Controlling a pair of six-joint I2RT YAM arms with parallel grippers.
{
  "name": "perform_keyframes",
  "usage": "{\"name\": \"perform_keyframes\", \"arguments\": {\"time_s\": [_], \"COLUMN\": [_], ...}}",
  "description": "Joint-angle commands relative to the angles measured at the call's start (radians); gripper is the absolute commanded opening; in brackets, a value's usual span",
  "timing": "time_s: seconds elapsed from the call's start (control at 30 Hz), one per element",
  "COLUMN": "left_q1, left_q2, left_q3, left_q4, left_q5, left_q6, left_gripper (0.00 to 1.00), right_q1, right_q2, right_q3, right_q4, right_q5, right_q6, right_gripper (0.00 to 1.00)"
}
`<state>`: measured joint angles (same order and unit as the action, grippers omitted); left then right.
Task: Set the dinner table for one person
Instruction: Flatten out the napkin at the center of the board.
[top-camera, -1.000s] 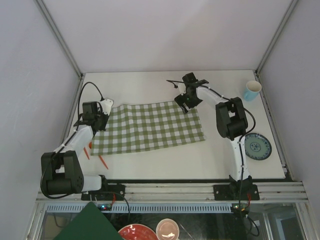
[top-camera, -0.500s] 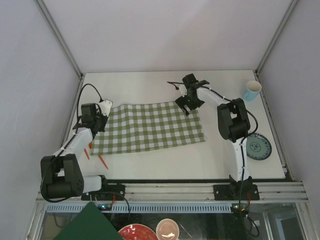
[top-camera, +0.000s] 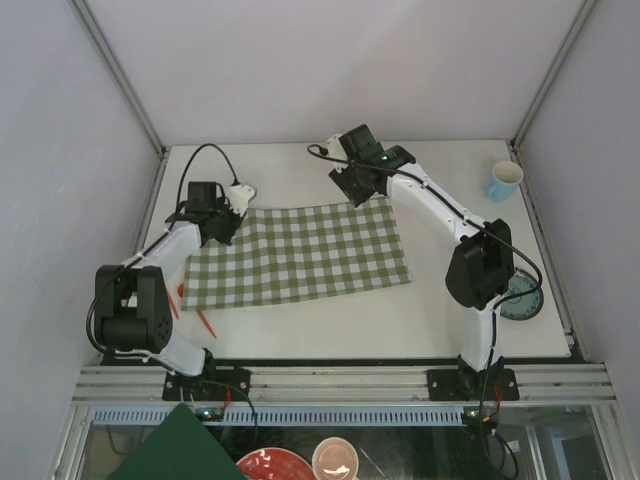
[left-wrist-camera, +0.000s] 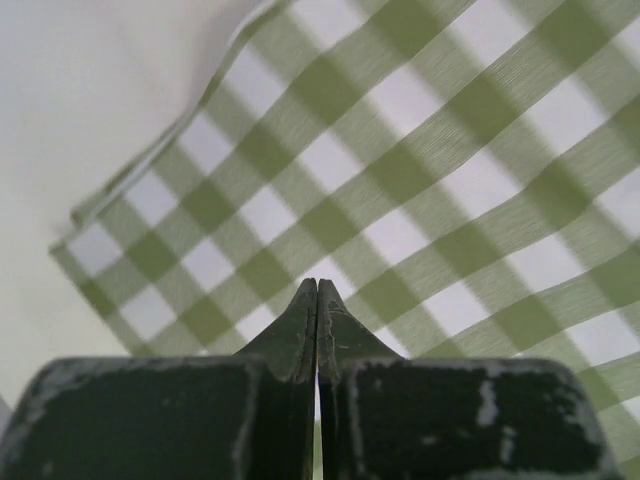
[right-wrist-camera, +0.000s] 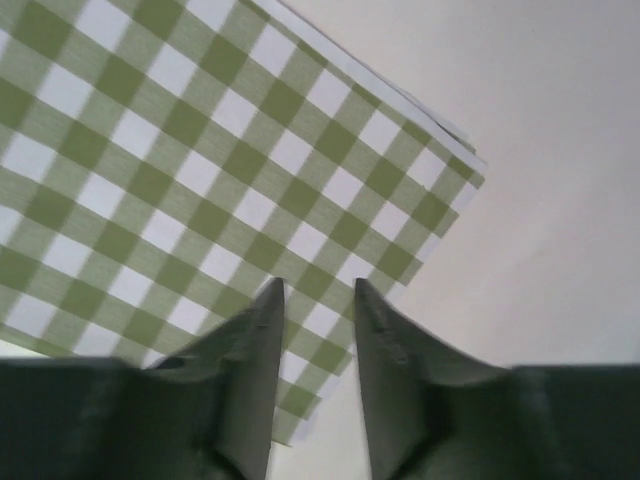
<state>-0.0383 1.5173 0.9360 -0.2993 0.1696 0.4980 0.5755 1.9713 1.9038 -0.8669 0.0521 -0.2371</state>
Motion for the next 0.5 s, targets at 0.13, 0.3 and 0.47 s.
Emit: {"name": "perform_keyframes", "arguments": {"time_s": [0.13, 0.3, 0.47], "left_q1": [-0.098, -0.103, -0.106], "left_q2": [0.227, 0.344, 0.394], "left_q3": [0.324, 0.433, 0.446], "left_q4": [-0.202, -0.262, -0.261], "left_q5": [0.092, 0.047, 0.004], "left_q6": [0.109, 0.114, 0.130], "left_gripper": [0.00, 0.00, 0.00], "right_q1": [-0.023, -0.028, -0.028], "right_q2": [-0.073, -0.134, -0.191], "right_q3": [-0.013, -0.012, -0.013], "right_q4": [-0.041, -0.063, -0.067], "right_q5": [0.004, 0.005, -0.001], "right_q6": [0.003, 0.000, 0.006], "right_gripper": [0.12, 0.00, 0.00]}}
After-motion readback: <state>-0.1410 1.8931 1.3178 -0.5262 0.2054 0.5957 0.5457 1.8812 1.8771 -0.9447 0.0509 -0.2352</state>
